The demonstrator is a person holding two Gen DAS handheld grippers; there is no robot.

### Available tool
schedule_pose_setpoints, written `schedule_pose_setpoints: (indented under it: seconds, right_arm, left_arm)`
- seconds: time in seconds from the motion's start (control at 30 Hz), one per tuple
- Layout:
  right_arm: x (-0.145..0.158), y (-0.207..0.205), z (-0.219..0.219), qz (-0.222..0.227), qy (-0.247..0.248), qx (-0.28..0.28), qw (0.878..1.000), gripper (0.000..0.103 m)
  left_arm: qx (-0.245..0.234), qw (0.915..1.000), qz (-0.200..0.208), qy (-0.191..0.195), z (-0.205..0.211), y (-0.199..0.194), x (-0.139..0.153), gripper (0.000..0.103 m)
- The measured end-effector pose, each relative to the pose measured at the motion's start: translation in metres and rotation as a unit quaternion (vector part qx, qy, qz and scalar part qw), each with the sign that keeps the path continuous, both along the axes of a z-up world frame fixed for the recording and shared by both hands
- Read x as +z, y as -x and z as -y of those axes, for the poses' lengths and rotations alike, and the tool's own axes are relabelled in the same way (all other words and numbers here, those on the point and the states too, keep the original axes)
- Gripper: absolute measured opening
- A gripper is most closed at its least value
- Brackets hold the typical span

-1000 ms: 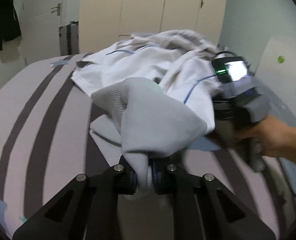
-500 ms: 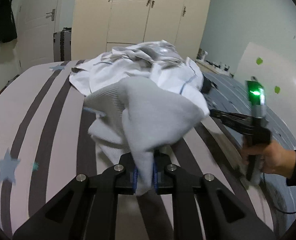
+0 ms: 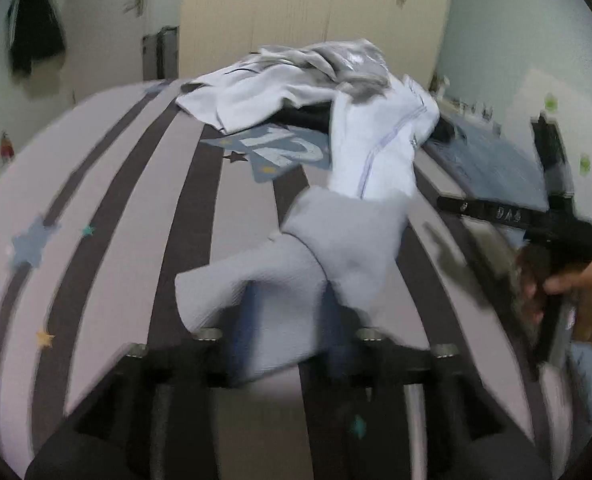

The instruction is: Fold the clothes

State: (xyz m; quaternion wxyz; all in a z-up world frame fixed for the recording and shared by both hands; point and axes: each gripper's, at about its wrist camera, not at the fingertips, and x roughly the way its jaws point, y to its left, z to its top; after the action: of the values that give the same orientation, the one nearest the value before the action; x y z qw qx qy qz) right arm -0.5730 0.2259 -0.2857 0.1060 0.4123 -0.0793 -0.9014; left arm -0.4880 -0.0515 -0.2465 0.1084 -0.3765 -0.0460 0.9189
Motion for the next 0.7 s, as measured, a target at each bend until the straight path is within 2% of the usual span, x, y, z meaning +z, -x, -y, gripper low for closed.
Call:
schedule_pose_setpoints:
  seconds: [0.03, 0.07, 0.13, 0.2, 0.23, 0.33, 0.37, 0.4, 0.43, 0.5, 0.57, 0.6, 0.63, 0.67, 0.7]
  right_arm:
    - [0.000, 0.011, 0.005, 0.011, 0.011, 0.007, 1.000, 0.062]
    - [0.001, 0.019, 0.009, 0.020, 0.027, 0.015, 0.999, 0.062]
    - [0.003, 0.029, 0.013, 0.031, 0.060, 0.025, 0.997, 0.067]
    - [0.004, 0.045, 0.018, 0.048, 0.093, 0.024, 0.994, 0.076]
    - [0.002, 0.053, 0.022, 0.061, 0.100, 0.023, 0.993, 0.079]
    - [-0.013, 0.079, 0.038, 0.112, 0.091, 0.020, 0.989, 0.079]
    - [-0.018, 0.086, 0.043, 0.125, 0.081, 0.016, 0.989, 0.080]
    - [-0.020, 0.091, 0.045, 0.128, 0.084, 0.011, 0.988, 0.081]
    - [-0.020, 0.095, 0.046, 0.126, 0.094, 0.003, 0.987, 0.081]
    - [-0.019, 0.103, 0.047, 0.123, 0.115, -0.009, 0.986, 0.081]
    - [-0.019, 0.109, 0.051, 0.123, 0.123, -0.021, 0.985, 0.076]
    - [-0.018, 0.111, 0.054, 0.119, 0.125, -0.022, 0.985, 0.071]
    - [-0.016, 0.112, 0.059, 0.115, 0.126, -0.017, 0.985, 0.051]
    - [-0.015, 0.112, 0.065, 0.112, 0.122, -0.014, 0.986, 0.038]
    - [-0.014, 0.112, 0.069, 0.109, 0.115, -0.013, 0.987, 0.031]
  left_arm:
    - [0.001, 0.9998, -0.003, -0.022, 0.006, 0.004, 0.000, 0.063]
    - [0.000, 0.9994, -0.015, -0.032, 0.008, 0.003, 0.002, 0.069]
    - [-0.002, 0.9986, -0.039, -0.036, 0.009, 0.000, 0.006, 0.088]
    - [-0.010, 0.9994, -0.026, -0.023, 0.005, 0.009, -0.002, 0.095]
    - [-0.014, 0.9996, -0.019, -0.016, 0.003, 0.014, -0.006, 0.095]
    - [-0.025, 0.9997, 0.001, 0.006, -0.003, 0.029, -0.019, 0.094]
    - [-0.029, 0.9995, 0.008, 0.013, -0.005, 0.034, -0.023, 0.091]
    - [-0.033, 0.9991, 0.015, 0.020, -0.007, 0.039, -0.028, 0.082]
    - [-0.037, 0.9987, 0.022, 0.027, -0.009, 0.044, -0.032, 0.074]
    - [-0.045, 0.9975, 0.035, 0.041, -0.013, 0.054, -0.040, 0.067]
    - [-0.052, 0.9971, 0.036, 0.042, -0.015, 0.051, -0.041, 0.045]
    - [-0.059, 0.9966, 0.037, 0.045, -0.017, 0.048, -0.040, 0.025]
    - [-0.065, 0.9960, 0.038, 0.048, -0.019, 0.046, -0.040, 0.012]
    - [-0.073, 0.9954, 0.040, 0.047, -0.022, 0.042, -0.040, 0.010]
    - [-0.080, 0.9950, 0.043, 0.042, -0.023, 0.039, -0.039, 0.009]
